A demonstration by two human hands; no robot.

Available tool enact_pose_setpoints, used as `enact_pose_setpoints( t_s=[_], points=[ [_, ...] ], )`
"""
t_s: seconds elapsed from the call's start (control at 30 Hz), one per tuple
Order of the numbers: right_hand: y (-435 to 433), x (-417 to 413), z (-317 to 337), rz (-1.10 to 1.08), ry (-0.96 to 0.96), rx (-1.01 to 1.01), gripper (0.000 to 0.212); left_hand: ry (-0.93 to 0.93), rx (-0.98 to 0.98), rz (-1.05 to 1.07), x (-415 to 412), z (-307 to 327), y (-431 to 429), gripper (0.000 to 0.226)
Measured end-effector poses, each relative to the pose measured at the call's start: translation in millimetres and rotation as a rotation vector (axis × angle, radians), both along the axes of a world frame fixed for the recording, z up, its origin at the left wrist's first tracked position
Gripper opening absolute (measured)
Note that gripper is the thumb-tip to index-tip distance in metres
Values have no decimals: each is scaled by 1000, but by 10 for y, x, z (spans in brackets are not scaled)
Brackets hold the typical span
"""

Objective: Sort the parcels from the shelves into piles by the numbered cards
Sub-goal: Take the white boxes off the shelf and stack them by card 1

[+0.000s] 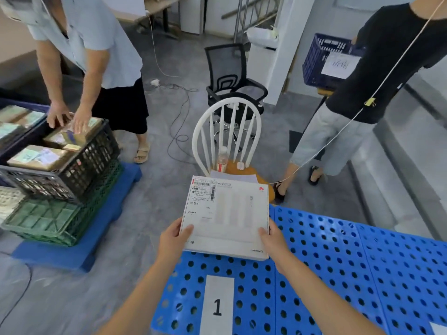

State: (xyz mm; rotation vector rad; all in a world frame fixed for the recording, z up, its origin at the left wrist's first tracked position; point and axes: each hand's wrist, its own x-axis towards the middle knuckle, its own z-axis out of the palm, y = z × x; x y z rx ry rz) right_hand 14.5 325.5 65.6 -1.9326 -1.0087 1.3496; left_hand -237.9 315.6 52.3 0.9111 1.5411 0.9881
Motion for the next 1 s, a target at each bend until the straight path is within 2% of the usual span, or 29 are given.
enact_pose_setpoints(
  t_s=[0.37, 0.5, 0.67, 0.8, 0.93, 1.0],
  points=[
    [4, 25, -160, -31, -71, -65, 41, 66, -12, -128, 2, -178, 128, 24],
    [-12, 5, -116, -13, -88, -67, 44, 131, -46, -136, 29, -174, 107, 35],
    [26, 42, 57, 102, -218, -71, 48, 272, -42, -198, 4, -68, 230, 32],
    [38, 95, 437, 188, -404, 146, 49, 485, 95, -251, 143, 316, 272, 43],
    [107, 129, 819, 346, -569, 301, 47, 692, 327, -468, 469, 754, 409, 50],
    [-29, 324, 1186, 348, -690, 363, 47, 812, 487, -579, 825, 1143, 379, 53]
  ],
)
